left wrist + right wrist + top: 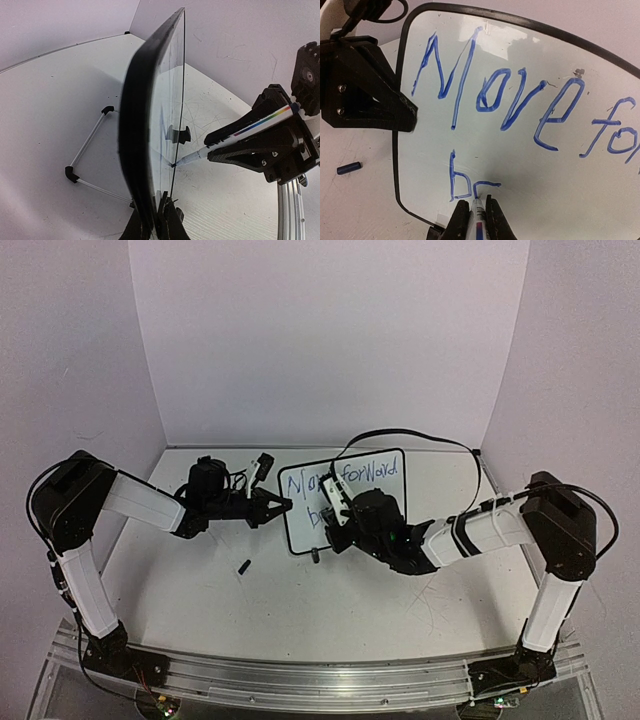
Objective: Write a sentence on the whiteboard
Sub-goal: Write on the whiteboard with the whiteboard marker without the cap.
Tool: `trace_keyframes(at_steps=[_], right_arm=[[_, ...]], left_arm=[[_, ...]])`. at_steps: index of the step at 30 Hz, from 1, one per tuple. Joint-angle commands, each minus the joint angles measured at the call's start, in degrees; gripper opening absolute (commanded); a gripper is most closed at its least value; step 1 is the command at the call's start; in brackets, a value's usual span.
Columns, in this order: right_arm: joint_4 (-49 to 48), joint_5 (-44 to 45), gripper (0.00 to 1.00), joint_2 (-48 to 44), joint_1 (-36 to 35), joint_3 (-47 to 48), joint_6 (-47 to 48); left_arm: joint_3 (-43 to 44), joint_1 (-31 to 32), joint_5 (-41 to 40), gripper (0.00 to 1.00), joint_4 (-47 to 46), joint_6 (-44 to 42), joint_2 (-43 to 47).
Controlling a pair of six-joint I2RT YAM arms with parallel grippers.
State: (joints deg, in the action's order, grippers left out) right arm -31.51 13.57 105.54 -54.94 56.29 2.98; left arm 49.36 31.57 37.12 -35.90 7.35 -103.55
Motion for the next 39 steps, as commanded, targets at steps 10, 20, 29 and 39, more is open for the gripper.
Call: trace_keyframes(at_steps=[10,20,29,39], right_arm=[[-1.1,6.5,0.0,-0.8,0.2,0.3,0.2],[-2.6,8.4,0.0,-1.0,0.5,2.2,2.2],[-3.3,8.4,0.0,-0.6,0.5,3.6,4.3],[-3.6,6.9,0.0,-0.1,0.5,4.4,4.8]], left_arm=[[0.1,-1.0,-9.3,0.0,3.6,-4.5,0.3],[0.0,-1.0,-9.3,0.0,3.7,-4.6,0.4],[0.0,-1.0,-9.3,0.0,3.8,-4.7,0.4],[0.0,-0.9,-9.4,0.0,3.8,-4.8,0.1]])
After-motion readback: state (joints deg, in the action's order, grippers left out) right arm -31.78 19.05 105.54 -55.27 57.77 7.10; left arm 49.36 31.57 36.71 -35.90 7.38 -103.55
